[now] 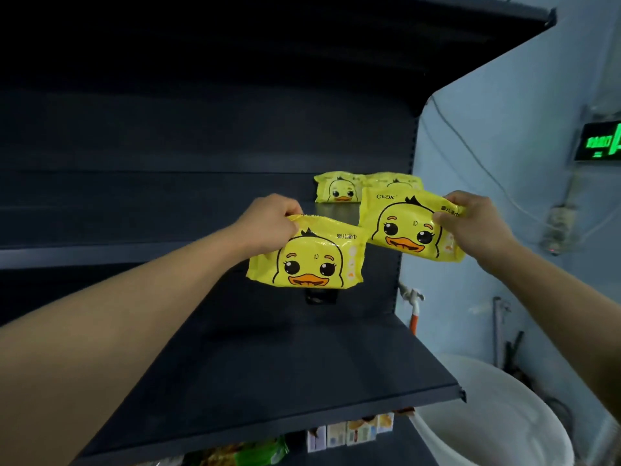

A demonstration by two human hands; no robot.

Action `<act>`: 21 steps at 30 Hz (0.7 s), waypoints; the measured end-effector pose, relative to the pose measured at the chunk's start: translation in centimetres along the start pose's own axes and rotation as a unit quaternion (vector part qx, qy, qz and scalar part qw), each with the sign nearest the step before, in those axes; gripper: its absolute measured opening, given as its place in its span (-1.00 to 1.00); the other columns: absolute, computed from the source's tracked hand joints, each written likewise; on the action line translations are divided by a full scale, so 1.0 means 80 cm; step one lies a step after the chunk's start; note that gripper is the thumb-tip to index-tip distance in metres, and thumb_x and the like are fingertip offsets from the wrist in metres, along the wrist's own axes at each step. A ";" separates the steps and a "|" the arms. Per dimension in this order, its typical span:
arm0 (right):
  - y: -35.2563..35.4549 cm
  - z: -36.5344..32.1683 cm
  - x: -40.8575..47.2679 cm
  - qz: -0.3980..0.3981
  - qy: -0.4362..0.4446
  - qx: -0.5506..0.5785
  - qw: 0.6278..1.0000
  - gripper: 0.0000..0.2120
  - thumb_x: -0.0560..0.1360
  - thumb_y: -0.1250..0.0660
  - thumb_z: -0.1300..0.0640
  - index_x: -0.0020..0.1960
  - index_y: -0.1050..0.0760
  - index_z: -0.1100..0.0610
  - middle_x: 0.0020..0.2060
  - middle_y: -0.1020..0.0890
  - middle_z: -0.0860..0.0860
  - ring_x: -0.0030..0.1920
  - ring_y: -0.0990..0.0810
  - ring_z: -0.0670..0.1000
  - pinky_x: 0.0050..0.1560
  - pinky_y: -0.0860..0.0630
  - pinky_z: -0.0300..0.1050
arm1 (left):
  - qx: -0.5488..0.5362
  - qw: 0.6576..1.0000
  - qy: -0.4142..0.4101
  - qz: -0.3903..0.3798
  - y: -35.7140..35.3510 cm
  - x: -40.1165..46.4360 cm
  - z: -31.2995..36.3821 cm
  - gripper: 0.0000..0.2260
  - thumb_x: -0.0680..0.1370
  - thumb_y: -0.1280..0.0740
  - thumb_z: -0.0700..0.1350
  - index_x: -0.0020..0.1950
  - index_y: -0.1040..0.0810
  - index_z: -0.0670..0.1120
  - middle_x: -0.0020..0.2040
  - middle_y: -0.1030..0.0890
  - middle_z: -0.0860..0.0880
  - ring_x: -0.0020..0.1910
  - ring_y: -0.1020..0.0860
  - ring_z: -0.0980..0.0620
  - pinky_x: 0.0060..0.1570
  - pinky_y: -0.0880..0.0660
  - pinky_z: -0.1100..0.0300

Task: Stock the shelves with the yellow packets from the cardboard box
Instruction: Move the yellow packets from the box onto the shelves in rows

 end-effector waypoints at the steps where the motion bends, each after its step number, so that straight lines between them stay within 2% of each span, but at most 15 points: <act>1: 0.003 0.004 0.015 0.006 0.001 -0.005 1.000 -0.88 0.50 -0.29 0.24 -0.03 -0.48 0.04 -0.30 -0.51 0.03 -0.33 -0.46 0.04 -0.44 -0.32 -0.26 | -0.008 1.000 0.000 0.005 0.002 0.013 0.005 -0.85 0.56 -0.24 -0.23 -0.06 -0.54 -0.01 -0.10 -0.56 0.02 -0.06 -0.52 0.02 -0.10 -0.43 0.14; 4: 0.009 0.022 0.068 0.014 0.006 -0.015 1.000 -0.87 0.50 -0.28 0.24 -0.01 -0.49 0.04 -0.20 -0.52 0.09 -0.35 -0.48 0.02 -0.44 -0.33 -0.26 | -0.038 0.999 0.011 0.025 0.006 0.057 0.011 -0.84 0.55 -0.25 -0.25 -0.13 -0.55 -0.03 -0.10 -0.60 -0.02 -0.05 -0.56 -0.01 -0.09 -0.45 0.13; 7: 0.006 0.044 0.129 0.011 0.015 -0.040 0.999 -0.86 0.50 -0.27 0.25 0.03 -0.52 0.10 -0.22 -0.52 0.11 -0.39 -0.46 0.01 -0.44 -0.34 -0.25 | -0.063 0.996 0.034 0.046 0.002 0.107 0.010 -0.81 0.54 -0.26 -0.28 -0.18 -0.56 -0.03 -0.12 -0.63 -0.05 -0.07 -0.58 -0.03 -0.06 -0.50 0.11; 10: -0.003 0.068 0.190 0.004 0.017 -0.059 0.998 -0.84 0.50 -0.27 0.25 0.07 -0.52 0.14 -0.16 -0.52 0.13 -0.29 -0.47 0.09 -0.43 -0.32 -0.25 | -0.066 0.994 0.048 0.068 -0.006 0.157 0.009 -0.81 0.54 -0.25 -0.29 -0.15 -0.57 -0.05 -0.12 -0.62 -0.05 -0.11 -0.57 0.01 -0.17 -0.45 0.18; 13: -0.015 0.090 0.249 -0.017 0.025 -0.084 0.996 -0.84 0.52 -0.24 0.27 0.07 -0.51 0.17 -0.14 -0.51 0.14 -0.34 -0.45 0.05 -0.44 -0.29 -0.24 | -0.059 0.993 0.060 0.081 -0.016 0.203 0.008 -0.81 0.55 -0.24 -0.28 -0.13 -0.57 -0.03 -0.14 -0.60 0.00 -0.15 -0.53 0.09 -0.25 -0.42 0.25; 16: -0.028 0.111 0.300 -0.042 0.027 -0.102 0.993 -0.84 0.53 -0.23 0.25 0.09 -0.49 0.16 -0.11 -0.50 0.14 -0.34 -0.46 0.07 -0.38 -0.32 -0.20 | -0.062 0.991 0.076 0.092 -0.024 0.238 0.003 -0.82 0.56 -0.23 -0.28 -0.08 -0.58 -0.07 -0.11 -0.61 -0.04 -0.09 -0.55 0.03 -0.15 -0.45 0.17; 21: -0.059 0.150 0.370 -0.104 0.022 -0.095 0.990 -0.94 0.54 -0.23 0.26 -0.01 -0.46 0.16 -0.20 -0.47 0.17 -0.36 -0.40 0.03 -0.44 -0.30 -0.20 | -0.059 0.988 0.096 0.101 -0.049 0.294 -0.004 -0.83 0.55 -0.24 -0.29 -0.11 -0.57 -0.09 -0.12 -0.61 -0.07 -0.10 -0.55 -0.01 -0.04 -0.48 0.10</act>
Point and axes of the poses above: each hand's wrist, its own x-axis towards the middle knuckle, its own y-axis out of the back of the hand, z = x × y, the point moved 7 cm from there along x, towards the middle knuckle
